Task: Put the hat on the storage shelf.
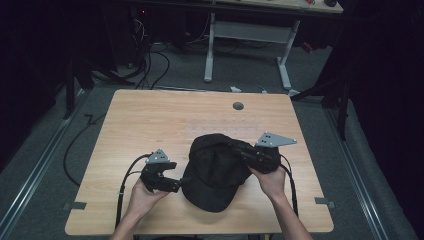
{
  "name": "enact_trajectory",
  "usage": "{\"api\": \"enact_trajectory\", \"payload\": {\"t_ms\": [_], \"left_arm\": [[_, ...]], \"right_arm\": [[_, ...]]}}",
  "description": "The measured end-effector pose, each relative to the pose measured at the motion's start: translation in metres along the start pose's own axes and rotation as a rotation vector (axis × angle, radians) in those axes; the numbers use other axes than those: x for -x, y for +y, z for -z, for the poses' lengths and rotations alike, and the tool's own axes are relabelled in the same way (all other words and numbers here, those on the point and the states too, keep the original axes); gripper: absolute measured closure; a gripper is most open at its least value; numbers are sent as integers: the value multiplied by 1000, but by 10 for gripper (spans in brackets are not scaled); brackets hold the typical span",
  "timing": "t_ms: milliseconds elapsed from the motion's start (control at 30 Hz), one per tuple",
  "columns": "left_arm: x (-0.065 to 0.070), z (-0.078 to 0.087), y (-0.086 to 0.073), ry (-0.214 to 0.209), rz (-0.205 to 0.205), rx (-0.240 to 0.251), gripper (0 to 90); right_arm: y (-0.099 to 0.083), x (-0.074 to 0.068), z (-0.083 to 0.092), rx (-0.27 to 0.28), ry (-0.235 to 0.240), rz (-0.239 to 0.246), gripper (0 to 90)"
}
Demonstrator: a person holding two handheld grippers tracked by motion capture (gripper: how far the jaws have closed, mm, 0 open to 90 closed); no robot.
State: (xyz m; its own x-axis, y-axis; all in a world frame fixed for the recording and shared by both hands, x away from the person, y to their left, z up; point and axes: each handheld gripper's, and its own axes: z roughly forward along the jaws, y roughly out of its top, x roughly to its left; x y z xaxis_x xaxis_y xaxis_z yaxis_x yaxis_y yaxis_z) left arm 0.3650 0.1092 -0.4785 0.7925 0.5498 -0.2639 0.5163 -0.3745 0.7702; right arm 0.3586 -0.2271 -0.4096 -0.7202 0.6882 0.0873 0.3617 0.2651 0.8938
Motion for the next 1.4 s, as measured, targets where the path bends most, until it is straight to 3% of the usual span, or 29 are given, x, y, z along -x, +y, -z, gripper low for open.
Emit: {"api": "enact_trajectory", "payload": {"t_ms": [233,633,833,1033,1167,1400], "left_arm": [[0,-7,6,-59,-18,-27,172],[0,-13,6,-137,-12,-34,211],[0,-10,6,-188,-10,-39,326],[3,-4,4,-204,-45,-37,512],[2,-2,5,-222,-34,-16,577],[3,6,8,-273,-17,2,716]], "right_arm": [[5,-1,-1,20,58,25,821],[16,-5,-5,52,122,92,822],[17,-6,-9,59,152,101,821],[18,-3,-9,64,134,109,819],[20,-5,-8,77,115,130,815],[22,-2,-6,88,107,125,803]]}}
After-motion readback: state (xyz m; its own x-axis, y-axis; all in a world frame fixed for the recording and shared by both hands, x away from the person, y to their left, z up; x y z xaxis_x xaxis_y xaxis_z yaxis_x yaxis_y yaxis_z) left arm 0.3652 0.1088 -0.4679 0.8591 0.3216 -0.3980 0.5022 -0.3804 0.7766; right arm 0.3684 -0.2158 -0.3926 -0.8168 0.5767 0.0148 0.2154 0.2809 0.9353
